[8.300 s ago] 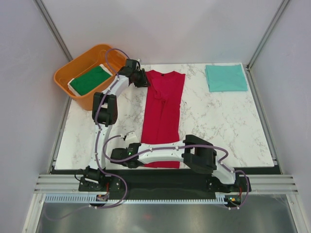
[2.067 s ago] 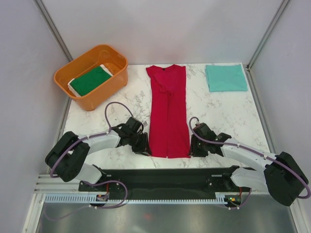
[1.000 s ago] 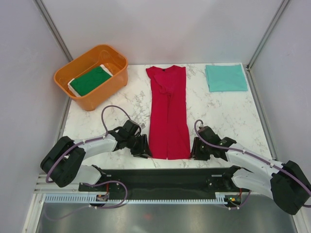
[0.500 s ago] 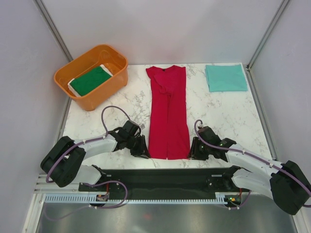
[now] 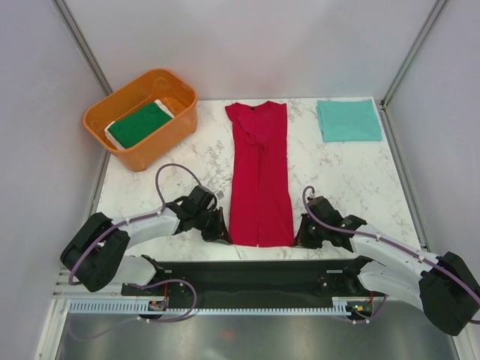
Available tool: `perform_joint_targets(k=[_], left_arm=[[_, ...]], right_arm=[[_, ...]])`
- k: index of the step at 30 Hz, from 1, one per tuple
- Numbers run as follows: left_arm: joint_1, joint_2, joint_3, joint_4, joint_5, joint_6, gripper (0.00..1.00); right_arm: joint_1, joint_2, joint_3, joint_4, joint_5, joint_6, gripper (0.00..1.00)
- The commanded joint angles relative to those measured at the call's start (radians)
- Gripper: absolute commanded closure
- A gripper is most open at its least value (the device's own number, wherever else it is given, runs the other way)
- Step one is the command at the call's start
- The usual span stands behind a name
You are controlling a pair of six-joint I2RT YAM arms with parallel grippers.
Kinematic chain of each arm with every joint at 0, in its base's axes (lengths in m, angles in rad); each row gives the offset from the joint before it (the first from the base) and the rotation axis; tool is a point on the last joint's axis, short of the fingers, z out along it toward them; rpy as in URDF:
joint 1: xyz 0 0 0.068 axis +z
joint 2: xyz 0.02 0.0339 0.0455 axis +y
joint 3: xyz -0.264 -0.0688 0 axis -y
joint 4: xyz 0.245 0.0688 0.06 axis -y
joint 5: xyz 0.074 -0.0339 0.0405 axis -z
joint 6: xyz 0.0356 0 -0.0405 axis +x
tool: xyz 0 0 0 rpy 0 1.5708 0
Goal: Fold and stack the t-shirts
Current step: Fold the tshirt
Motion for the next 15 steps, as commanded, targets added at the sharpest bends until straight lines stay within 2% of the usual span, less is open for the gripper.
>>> perform_joint_targets(k=[1,15], left_arm=[[-0.004,-0.056,-0.002,0.011,0.058,-0.046,0.98],[-0.065,-0.160,-0.084,0.010,0.042,-0.135,0.98]], right_arm=[[-0.001,-0.072,-0.003,-0.051,-0.016,0.030,1.00],[0.002,-0.194,0.029,-0.183,0.007,0.037,1.00]])
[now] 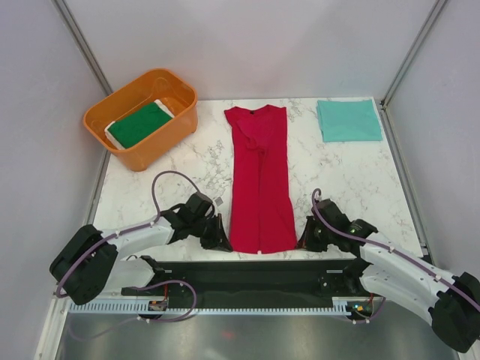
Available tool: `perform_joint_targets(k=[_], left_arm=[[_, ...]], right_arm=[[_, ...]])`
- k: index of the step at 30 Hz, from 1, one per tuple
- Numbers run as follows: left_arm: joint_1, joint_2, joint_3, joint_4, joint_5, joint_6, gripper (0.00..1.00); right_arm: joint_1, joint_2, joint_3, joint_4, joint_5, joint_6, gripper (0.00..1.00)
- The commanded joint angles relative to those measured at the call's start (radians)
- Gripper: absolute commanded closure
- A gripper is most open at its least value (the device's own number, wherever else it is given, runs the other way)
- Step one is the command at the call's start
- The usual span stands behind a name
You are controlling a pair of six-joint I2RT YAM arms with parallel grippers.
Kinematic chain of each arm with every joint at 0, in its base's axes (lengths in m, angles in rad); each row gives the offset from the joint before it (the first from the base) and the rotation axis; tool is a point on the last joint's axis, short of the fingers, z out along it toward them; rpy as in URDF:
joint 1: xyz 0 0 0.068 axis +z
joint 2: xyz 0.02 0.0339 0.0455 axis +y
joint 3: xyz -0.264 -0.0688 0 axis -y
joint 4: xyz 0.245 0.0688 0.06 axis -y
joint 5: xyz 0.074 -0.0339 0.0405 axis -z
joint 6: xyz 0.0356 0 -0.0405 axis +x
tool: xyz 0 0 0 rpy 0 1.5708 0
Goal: Fold and stack the t-shirts
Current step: Fold the tshirt
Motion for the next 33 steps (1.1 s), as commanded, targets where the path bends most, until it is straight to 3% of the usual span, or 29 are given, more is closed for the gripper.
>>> perform_joint_targets(k=[1,11,16,24,33], left_arm=[[-0.025,-0.055,-0.020,0.008,0.012,-0.066,0.98],[-0.076,-0.069,0.020,0.010,0.003,-0.096,0.98],[-0.059,0.044,0.106,0.010,0.031,-0.062,0.98],[0.100,0.172,0.279,0.008,0.106,0.006,0.98],[0.252,0.415,0.546,-0.010,0.146,0.073,0.98]], right_arm=[[0.006,-0.026,0.029,-0.048,0.010,0.012,1.00],[0.036,0.010,0.086,-0.055,0.047,-0.006,1.00],[0.035,0.090,0.169,-0.053,0.117,-0.048,1.00],[0.006,0.376,0.401,-0.032,0.208,-0.200,1.00],[-0.129,0.714,0.756,-0.032,0.228,-0.391,1.00]])
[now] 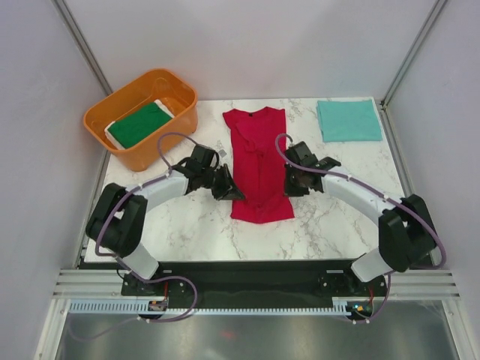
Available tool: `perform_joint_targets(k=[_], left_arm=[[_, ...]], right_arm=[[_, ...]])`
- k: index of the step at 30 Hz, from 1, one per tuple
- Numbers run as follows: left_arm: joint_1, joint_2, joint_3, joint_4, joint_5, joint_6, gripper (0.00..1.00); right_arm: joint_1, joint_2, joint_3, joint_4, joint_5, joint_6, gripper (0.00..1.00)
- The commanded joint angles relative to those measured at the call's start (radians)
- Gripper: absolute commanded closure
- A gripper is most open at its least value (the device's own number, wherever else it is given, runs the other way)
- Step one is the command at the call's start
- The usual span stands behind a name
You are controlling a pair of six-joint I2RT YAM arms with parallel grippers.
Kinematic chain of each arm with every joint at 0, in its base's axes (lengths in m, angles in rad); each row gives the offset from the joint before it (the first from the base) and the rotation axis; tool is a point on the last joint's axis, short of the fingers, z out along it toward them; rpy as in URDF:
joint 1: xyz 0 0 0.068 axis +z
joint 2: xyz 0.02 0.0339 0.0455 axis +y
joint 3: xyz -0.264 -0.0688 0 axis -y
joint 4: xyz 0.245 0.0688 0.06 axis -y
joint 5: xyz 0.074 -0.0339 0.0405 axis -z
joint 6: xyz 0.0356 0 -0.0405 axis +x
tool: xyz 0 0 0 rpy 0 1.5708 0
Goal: Fold and stack the t-shirts
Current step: Fold the tshirt
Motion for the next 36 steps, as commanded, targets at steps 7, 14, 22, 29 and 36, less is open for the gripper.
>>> perform_joint_targets(k=[7,14,22,29,36], left_arm=[[0.141,0.236,0.338,-0.036,0.035,0.120,0.98],[0.193,0.417,0.561,-0.053,0.075,0.124,0.98],[0.210,0.555,0.740,-0.105,0.074,0.124,0.98],[0.222,0.603,0.791,-0.143,0.036,0.123,0.98],[0.228,0.632,0.839,-0.177,0.000,0.141,0.98]], right_arm=[[-0.122,0.320,0.391,-0.003,0.001,-0.179,1.00],[-0.182,0.527,0.618,-0.018,-0.036,-0.200,1.00],[-0.244,0.613,0.721,-0.030,-0.080,-0.193,1.00],[-0.268,0.688,0.811,-0.041,-0.109,-0.196,1.00],[-0.302,0.712,0.834,-0.038,-0.126,-0.188,1.00]])
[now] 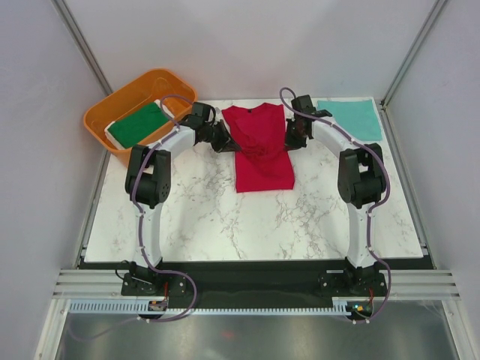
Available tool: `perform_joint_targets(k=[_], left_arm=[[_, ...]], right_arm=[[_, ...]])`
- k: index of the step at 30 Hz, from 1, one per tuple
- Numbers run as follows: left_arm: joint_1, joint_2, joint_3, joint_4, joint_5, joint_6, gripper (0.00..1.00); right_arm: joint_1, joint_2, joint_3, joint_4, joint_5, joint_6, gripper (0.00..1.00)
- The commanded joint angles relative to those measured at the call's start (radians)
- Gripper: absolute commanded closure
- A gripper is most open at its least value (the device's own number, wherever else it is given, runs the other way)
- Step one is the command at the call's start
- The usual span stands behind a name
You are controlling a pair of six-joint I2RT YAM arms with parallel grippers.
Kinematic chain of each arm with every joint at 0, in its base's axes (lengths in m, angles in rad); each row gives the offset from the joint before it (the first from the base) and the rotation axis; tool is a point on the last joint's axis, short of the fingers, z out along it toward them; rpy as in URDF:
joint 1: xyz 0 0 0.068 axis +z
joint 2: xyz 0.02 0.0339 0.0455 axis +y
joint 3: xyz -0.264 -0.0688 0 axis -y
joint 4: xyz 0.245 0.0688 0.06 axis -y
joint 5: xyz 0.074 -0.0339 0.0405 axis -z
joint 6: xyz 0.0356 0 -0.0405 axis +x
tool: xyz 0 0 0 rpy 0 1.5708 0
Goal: Fold and stack the t-shirts
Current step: Fold the tshirt
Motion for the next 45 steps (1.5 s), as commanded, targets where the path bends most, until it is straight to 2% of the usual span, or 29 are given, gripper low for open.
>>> perform_joint_targets(k=[1,10,20,26,29,30,33,34,35,36,38,39,40,45], left_arm=[[0.016,0.025,0.052,-0.027,-0.029,0.039,0.98],[0.021,0.013,0.059,-0.068,-0.100,0.052,0.98],[0.025,0.041,0.108,-0.086,-0.121,0.035,0.98],[0.025,0.085,0.154,-0.087,-0.080,0.032,0.98],[0.025,0.100,0.172,-0.086,-0.077,0.027,0.95],[0.025,0.107,0.181,-0.088,-0.072,0.025,0.90],[0.027,0.120,0.206,-0.088,-0.042,0.036,0.77],[0.027,0.116,0.210,-0.091,-0.034,0.051,0.76],[0.027,0.108,0.212,-0.094,-0.029,0.062,0.75],[0.027,0.079,0.209,-0.096,-0.026,0.073,0.74],[0.027,0.026,0.189,-0.103,-0.041,0.111,0.70],[0.027,-0.007,0.151,-0.106,-0.057,0.125,0.67],[0.025,-0.080,0.126,-0.109,-0.090,0.151,0.53],[0.014,-0.272,-0.093,-0.113,-0.163,0.213,0.44]], right_arm=[[-0.020,0.008,0.049,0.011,-0.021,-0.011,1.00],[-0.038,-0.073,0.020,0.062,-0.075,-0.001,1.00],[-0.055,-0.026,0.066,0.068,-0.099,0.013,1.00],[-0.069,-0.009,0.081,0.100,-0.108,0.022,1.00],[-0.070,0.031,0.115,0.108,-0.140,0.022,1.00],[-0.069,0.040,0.122,0.111,-0.147,0.024,1.00],[-0.070,0.069,0.158,0.120,-0.139,0.018,0.90],[-0.074,0.077,0.174,0.111,-0.141,0.016,0.86],[-0.078,0.086,0.214,0.099,-0.142,0.016,0.80],[-0.086,0.086,0.234,0.084,-0.142,0.013,0.66],[-0.092,0.045,0.247,0.039,-0.142,-0.013,0.57],[-0.093,0.020,0.233,0.024,-0.139,-0.030,0.47],[-0.093,-0.009,0.213,-0.005,-0.131,-0.045,0.45],[-0.095,-0.205,-0.084,-0.030,-0.134,-0.114,0.43]])
